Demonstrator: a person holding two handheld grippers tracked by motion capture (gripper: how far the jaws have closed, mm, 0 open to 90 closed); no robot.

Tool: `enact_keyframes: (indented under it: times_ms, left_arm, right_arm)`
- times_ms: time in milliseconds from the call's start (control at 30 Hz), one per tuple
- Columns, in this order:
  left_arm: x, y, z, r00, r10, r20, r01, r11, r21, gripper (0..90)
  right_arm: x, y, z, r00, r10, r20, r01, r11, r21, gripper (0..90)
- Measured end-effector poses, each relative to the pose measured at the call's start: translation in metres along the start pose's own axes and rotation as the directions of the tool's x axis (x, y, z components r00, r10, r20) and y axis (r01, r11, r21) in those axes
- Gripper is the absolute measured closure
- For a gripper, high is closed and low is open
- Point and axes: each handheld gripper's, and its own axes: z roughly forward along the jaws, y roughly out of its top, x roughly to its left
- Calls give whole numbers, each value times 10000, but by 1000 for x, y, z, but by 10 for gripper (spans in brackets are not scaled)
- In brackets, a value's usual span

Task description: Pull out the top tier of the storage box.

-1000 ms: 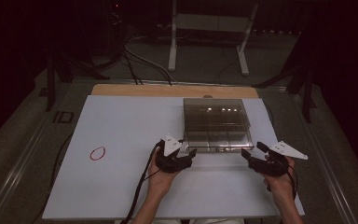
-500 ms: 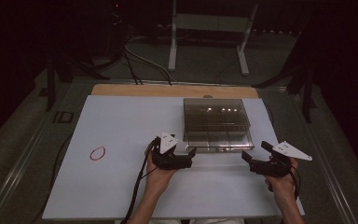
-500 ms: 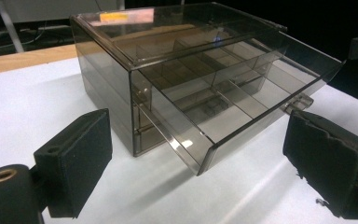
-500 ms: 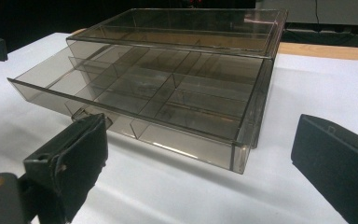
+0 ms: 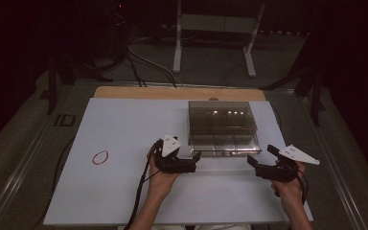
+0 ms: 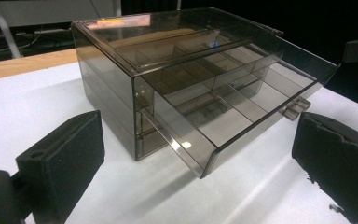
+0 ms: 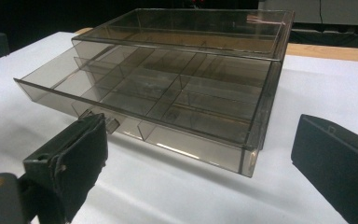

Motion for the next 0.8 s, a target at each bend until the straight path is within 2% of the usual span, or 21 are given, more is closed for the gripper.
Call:
enact_keyframes:
  times_ms: [500,800]
  left_arm:
    - [9,4,-7,9999,142,-69,-142,9999,-39,40]
    - [20,8,-17,9998,93,-160,-94,9999,-94,41]
  right_arm:
    - [5,-2,-4,9999,-69,-87,68,9998,-169,40]
    - [6,-5,-9,9999,-103,9,103,9996,-247,42]
